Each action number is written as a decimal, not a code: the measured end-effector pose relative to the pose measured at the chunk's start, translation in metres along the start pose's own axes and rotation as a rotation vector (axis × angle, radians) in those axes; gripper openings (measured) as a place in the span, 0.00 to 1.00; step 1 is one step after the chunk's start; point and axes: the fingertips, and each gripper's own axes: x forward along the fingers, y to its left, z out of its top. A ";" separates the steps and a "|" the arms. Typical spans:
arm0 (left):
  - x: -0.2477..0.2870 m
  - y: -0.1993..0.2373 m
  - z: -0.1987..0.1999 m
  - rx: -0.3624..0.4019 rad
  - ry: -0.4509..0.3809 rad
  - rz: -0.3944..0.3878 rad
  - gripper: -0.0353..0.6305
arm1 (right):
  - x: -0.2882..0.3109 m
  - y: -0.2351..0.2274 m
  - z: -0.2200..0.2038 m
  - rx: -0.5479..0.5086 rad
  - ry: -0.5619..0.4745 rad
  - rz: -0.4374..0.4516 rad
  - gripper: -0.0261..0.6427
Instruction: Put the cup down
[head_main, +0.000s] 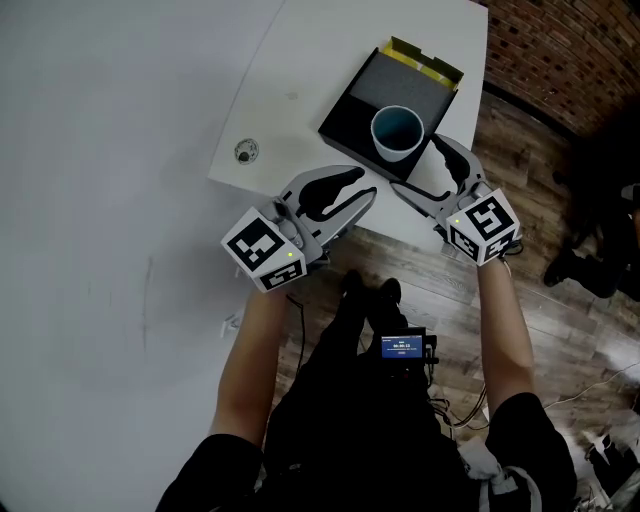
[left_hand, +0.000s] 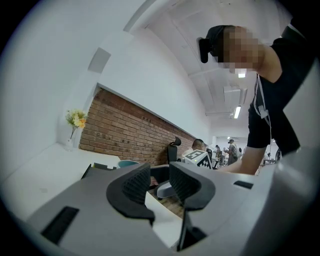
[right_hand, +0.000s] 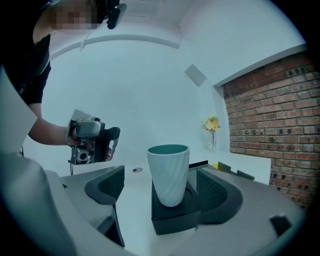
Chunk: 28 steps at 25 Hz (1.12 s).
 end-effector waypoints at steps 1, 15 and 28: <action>-0.001 -0.002 0.001 0.000 0.000 0.000 0.24 | -0.004 0.002 0.001 0.010 0.002 -0.001 0.73; -0.012 -0.025 0.010 0.016 0.005 -0.018 0.24 | -0.046 0.032 0.026 0.080 -0.048 -0.058 0.54; -0.023 -0.062 0.013 0.049 0.004 -0.055 0.24 | -0.083 0.060 0.047 0.217 -0.113 -0.156 0.26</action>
